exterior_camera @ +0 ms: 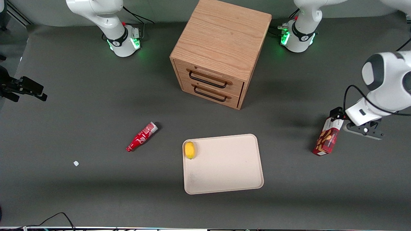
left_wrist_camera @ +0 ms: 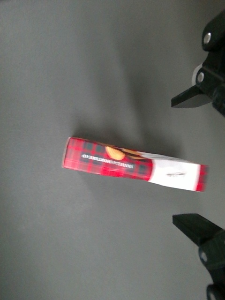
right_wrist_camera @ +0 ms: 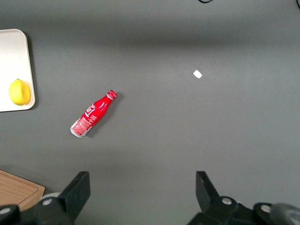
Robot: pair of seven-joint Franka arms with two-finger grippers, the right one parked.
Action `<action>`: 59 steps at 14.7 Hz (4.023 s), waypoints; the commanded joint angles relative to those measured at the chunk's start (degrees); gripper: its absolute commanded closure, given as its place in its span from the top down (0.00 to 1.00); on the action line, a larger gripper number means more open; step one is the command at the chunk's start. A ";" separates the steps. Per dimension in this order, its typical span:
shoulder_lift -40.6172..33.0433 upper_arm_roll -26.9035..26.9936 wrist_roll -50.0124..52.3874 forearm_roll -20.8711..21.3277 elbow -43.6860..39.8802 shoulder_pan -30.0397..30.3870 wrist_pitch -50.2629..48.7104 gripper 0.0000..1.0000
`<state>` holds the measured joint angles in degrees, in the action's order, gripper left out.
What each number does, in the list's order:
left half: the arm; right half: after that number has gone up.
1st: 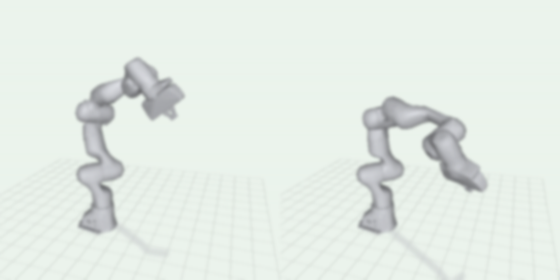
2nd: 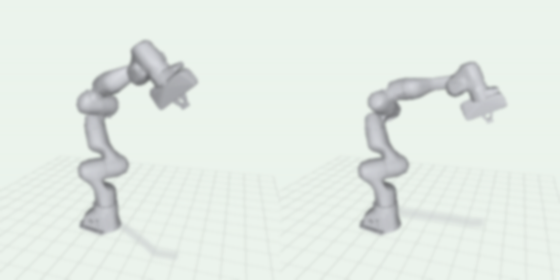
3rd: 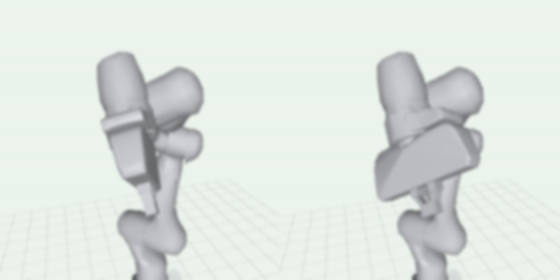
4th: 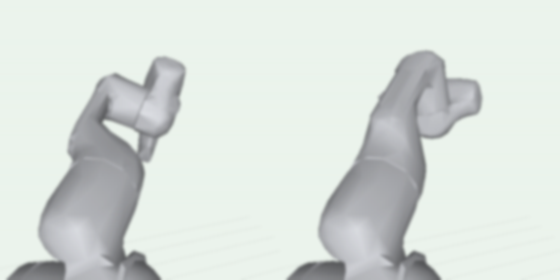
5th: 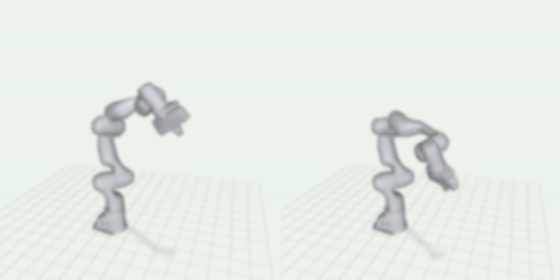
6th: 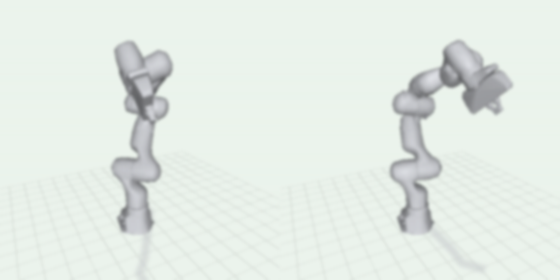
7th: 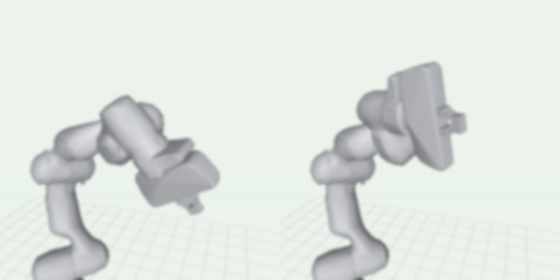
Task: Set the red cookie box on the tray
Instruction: 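Move the left gripper down over the red tartan cookie box, then close the left gripper on the cookie box and lift it upright, then carry the held box over the tray and lower it onto the tray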
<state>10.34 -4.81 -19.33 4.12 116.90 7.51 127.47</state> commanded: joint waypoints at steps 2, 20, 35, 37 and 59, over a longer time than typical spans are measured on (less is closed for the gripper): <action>4.50 1.64 -4.39 0.81 3.94 0.22 11.63 1.00; 8.65 1.99 -5.19 0.11 1.16 -0.83 11.70 0.00; 21.02 -8.10 41.78 -2.71 -45.78 -12.42 -28.34 0.00; 25.23 -9.34 48.66 -2.28 -47.90 -14.97 -24.39 0.00; 39.67 -8.64 55.89 7.13 -47.20 -21.40 -4.77 1.00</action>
<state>50.05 -14.10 35.16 9.97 71.28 -13.19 123.29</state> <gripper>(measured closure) 0.599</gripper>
